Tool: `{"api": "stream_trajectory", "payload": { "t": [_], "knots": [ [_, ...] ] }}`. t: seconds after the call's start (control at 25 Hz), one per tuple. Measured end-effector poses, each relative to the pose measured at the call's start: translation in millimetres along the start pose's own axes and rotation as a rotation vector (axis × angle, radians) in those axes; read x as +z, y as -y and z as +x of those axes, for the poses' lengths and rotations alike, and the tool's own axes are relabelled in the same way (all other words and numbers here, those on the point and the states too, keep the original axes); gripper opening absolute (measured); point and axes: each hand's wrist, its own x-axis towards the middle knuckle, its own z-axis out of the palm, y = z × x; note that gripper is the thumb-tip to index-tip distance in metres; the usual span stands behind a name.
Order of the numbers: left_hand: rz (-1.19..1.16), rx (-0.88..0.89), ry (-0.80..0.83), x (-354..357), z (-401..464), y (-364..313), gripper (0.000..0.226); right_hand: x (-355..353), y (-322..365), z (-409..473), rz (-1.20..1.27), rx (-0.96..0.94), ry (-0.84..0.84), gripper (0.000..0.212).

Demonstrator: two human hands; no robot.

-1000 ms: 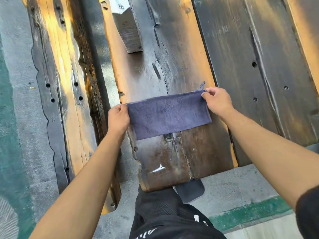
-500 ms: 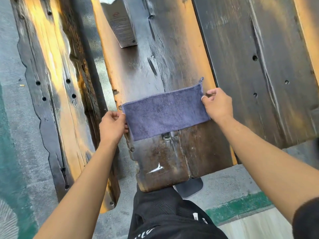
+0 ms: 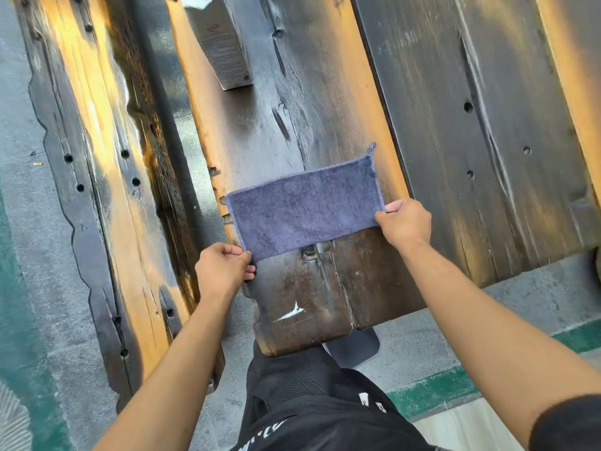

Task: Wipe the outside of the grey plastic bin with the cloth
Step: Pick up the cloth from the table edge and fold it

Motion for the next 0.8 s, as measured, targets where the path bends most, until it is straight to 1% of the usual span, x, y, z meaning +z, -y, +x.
{"api": "stream_trajectory", "payload": {
  "t": [0.08,0.16,0.24,0.36,0.44,0.52,0.56,0.6,0.64,0.68,0.72,0.8],
  "knots": [
    [-0.018,-0.006,-0.015,1,-1,1,0.005,-3,3,-3,0.032,0.037,0.013,0.007],
    [-0.044,0.006,-0.033,0,1,3,0.010,-4,3,-4,0.088,0.080,0.011,0.005],
    [-0.065,0.014,-0.039,-2,2,7,0.012,-4,1,-5,0.122,0.107,0.013,0.009],
    [-0.038,0.051,-0.025,-5,-1,12,0.012,-6,0,-5,0.159,0.146,0.072,0.017],
    [0.089,0.148,-0.060,-8,-3,9,0.012,-6,0,-5,0.264,0.160,0.100,0.014],
    [0.280,0.318,-0.118,-8,-5,-2,0.009,-4,0,-4,0.383,0.166,0.105,0.009],
    [0.331,0.392,-0.117,-4,-6,-12,0.007,-3,0,-5,0.437,0.164,0.101,0.005],
    [0.343,0.439,-0.082,2,-7,-25,0.004,-1,-1,-5,0.493,0.170,0.106,0.006],
    [0.329,0.459,-0.015,13,-8,-40,0.004,-2,1,-7,0.558,0.187,0.115,0.016],
    [0.303,0.461,0.080,25,-7,-55,0.008,-1,3,-8,0.640,0.216,0.131,0.027],
    [0.246,0.447,0.193,40,-7,-70,0.010,0,5,-11,0.730,0.243,0.168,0.032],
    [0.058,0.345,0.419,70,-9,-102,0.011,2,10,-20,0.907,0.258,0.289,0.029]
  ]
}}
